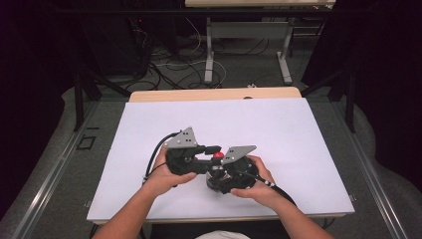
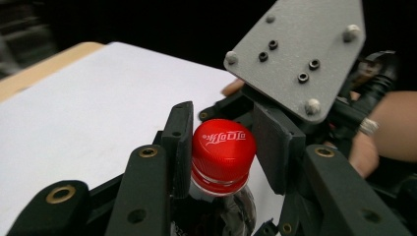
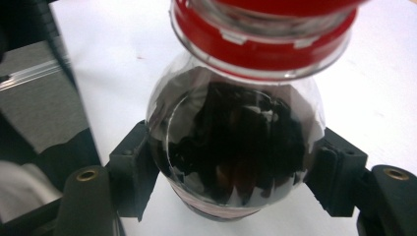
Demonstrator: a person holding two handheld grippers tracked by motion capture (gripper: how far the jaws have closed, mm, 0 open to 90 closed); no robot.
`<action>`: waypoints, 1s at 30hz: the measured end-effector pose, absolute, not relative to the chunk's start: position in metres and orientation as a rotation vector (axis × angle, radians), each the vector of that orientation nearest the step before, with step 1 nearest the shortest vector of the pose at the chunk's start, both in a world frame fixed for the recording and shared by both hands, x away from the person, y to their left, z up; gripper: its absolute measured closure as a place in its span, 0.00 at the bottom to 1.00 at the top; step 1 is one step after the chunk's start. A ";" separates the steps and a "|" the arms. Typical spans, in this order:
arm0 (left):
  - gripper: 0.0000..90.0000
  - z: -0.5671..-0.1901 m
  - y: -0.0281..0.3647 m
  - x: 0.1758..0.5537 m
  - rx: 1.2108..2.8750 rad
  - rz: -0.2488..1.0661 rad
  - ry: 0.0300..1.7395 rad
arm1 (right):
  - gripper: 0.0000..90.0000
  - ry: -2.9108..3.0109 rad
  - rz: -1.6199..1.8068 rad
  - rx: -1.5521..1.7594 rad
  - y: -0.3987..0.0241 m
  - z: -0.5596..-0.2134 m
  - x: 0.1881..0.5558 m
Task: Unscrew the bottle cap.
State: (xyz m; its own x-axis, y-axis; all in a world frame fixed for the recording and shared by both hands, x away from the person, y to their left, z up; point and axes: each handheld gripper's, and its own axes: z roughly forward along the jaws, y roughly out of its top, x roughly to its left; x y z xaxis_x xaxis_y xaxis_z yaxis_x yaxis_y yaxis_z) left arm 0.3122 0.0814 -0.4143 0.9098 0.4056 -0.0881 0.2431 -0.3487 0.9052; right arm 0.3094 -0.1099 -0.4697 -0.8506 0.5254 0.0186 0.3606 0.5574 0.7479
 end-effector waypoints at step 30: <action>0.66 -0.418 0.096 0.340 1.940 -0.142 0.285 | 0.33 2.626 1.211 0.642 -0.107 -0.467 0.304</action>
